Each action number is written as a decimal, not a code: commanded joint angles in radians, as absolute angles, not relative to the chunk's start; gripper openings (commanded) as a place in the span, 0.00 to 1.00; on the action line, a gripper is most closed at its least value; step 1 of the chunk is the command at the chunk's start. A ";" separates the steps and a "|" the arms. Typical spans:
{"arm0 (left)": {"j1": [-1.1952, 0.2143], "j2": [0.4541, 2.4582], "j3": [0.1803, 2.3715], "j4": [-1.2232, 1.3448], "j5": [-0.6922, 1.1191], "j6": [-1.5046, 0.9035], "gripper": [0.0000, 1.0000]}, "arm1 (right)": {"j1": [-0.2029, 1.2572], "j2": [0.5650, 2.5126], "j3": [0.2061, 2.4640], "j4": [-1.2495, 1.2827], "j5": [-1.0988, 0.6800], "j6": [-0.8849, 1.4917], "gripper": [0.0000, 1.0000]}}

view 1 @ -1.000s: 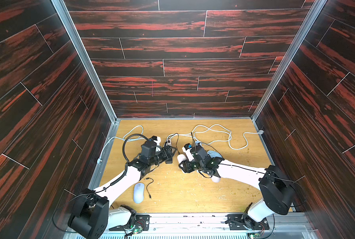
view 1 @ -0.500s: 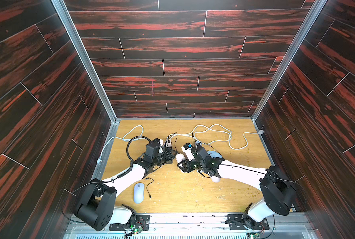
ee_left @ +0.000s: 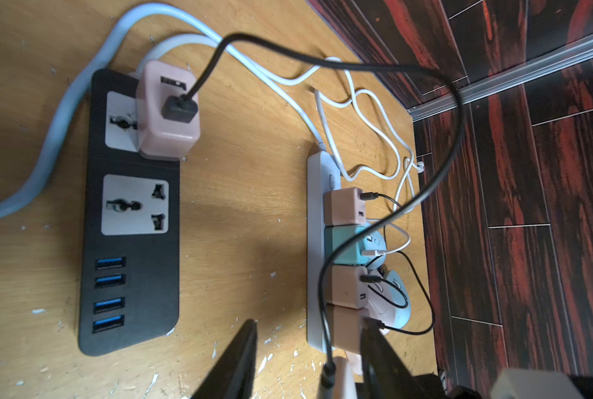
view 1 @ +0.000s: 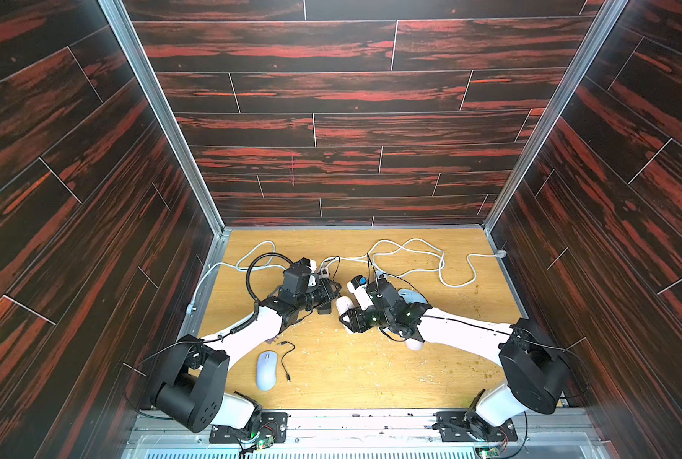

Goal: Unplug the wireless mouse
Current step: Remove the power cord from the mouse.

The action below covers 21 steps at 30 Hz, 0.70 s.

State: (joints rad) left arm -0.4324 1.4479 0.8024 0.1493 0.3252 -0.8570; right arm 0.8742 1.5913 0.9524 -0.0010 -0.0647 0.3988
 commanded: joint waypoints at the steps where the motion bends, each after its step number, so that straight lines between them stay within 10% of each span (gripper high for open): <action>1: -0.435 1.453 0.800 0.164 0.342 -0.859 0.47 | 0.881 1.586 0.967 0.004 -0.077 0.378 0.00; 21: -0.444 1.434 0.790 0.150 0.291 -0.860 0.03 | 0.890 1.615 1.010 -0.020 -0.063 0.365 0.00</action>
